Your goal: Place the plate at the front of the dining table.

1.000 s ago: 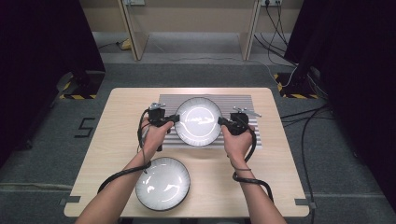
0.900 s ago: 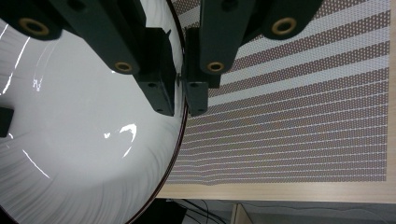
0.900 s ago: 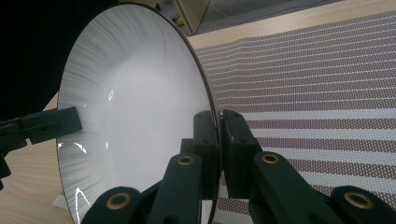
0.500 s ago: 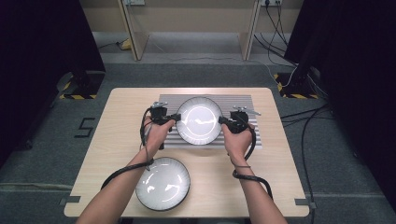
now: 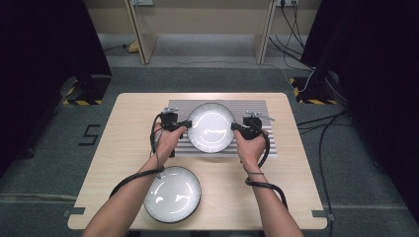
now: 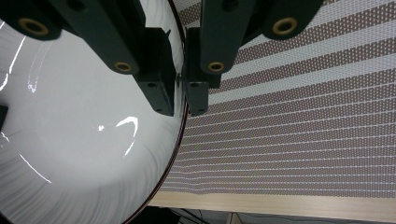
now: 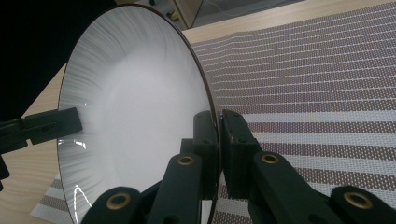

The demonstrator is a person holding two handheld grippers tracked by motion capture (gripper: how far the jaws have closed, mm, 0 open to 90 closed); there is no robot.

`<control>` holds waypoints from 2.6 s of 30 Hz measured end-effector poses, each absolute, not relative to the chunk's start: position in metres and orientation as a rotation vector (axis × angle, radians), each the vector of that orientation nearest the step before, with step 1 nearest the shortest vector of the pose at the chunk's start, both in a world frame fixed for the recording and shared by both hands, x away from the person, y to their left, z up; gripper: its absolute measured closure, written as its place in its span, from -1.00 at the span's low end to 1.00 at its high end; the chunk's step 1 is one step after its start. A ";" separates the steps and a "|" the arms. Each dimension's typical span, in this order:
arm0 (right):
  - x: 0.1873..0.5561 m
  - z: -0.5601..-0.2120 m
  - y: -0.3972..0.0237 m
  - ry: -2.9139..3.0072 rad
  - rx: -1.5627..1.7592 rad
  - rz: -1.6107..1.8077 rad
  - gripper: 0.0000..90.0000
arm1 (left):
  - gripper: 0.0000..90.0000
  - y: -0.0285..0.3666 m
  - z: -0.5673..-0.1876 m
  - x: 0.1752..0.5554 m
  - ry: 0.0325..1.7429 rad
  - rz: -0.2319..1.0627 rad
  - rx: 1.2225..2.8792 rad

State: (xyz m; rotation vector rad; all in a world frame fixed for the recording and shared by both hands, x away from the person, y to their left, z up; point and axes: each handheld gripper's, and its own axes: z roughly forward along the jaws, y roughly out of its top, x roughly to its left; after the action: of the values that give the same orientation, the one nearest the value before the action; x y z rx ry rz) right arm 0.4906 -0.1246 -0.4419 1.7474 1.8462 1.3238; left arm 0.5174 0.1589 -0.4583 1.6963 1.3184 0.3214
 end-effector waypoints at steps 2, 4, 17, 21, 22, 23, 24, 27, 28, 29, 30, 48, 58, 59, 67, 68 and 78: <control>0.492 -0.443 -0.125 1.844 1.754 1.322 0.90 | 0.82 0.158 -0.458 0.518 1.318 0.323 1.698; 0.493 -0.443 -0.125 1.843 1.755 1.319 0.89 | 0.82 0.158 -0.459 0.519 1.323 0.320 1.696; 0.500 -0.448 -0.126 1.842 1.770 1.300 0.89 | 0.82 0.156 -0.465 0.525 1.350 0.308 1.696; 0.502 -0.448 -0.126 1.835 1.780 1.301 0.89 | 0.82 0.155 -0.464 0.528 1.348 0.312 1.699; 0.502 -0.448 -0.126 1.836 1.776 1.300 0.89 | 0.82 0.154 -0.464 0.529 1.350 0.313 1.697; 0.503 -0.448 -0.126 1.835 1.775 1.299 0.89 | 0.82 0.154 -0.464 0.529 1.350 0.313 1.697; 0.503 -0.448 -0.126 1.834 1.776 1.299 0.89 | 0.82 0.154 -0.464 0.530 1.352 0.316 1.698; 0.505 -0.449 -0.126 1.831 1.780 1.297 0.89 | 0.82 0.153 -0.464 0.532 1.353 0.318 1.701; 0.506 -0.449 -0.127 1.832 1.780 1.295 0.89 | 0.82 0.153 -0.465 0.532 1.353 0.318 1.700; 0.507 -0.449 -0.127 1.832 1.780 1.293 0.89 | 0.82 0.153 -0.465 0.532 1.353 0.318 1.700; 0.507 -0.449 -0.127 1.832 1.780 1.292 0.89 | 0.82 0.153 -0.465 0.533 1.353 0.316 1.699; 0.519 -0.458 -0.124 1.843 1.793 1.270 0.89 | 0.80 0.150 -0.475 0.545 1.392 0.324 1.715; 0.521 -0.464 -0.123 1.855 1.802 1.246 0.89 | 0.79 0.149 -0.483 0.547 1.412 0.320 1.729; 0.521 -0.464 -0.123 1.855 1.802 1.246 0.89 | 0.79 0.149 -0.483 0.547 1.412 0.320 1.729; 0.525 -0.472 -0.123 1.865 1.830 1.225 0.88 | 0.78 0.147 -0.490 0.547 1.421 0.327 1.741; 0.525 -0.473 -0.123 1.864 1.834 1.226 0.88 | 0.78 0.147 -0.490 0.547 1.421 0.327 1.739; 0.527 -0.478 -0.123 1.867 1.854 1.183 0.79 | 0.77 0.143 -0.493 0.548 1.398 0.353 1.751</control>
State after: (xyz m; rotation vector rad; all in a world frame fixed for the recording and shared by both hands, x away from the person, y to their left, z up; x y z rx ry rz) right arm 0.5270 -0.1228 -0.4776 1.8544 1.8672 1.1830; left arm 0.5478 0.1432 -0.4926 1.7513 1.3985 0.3534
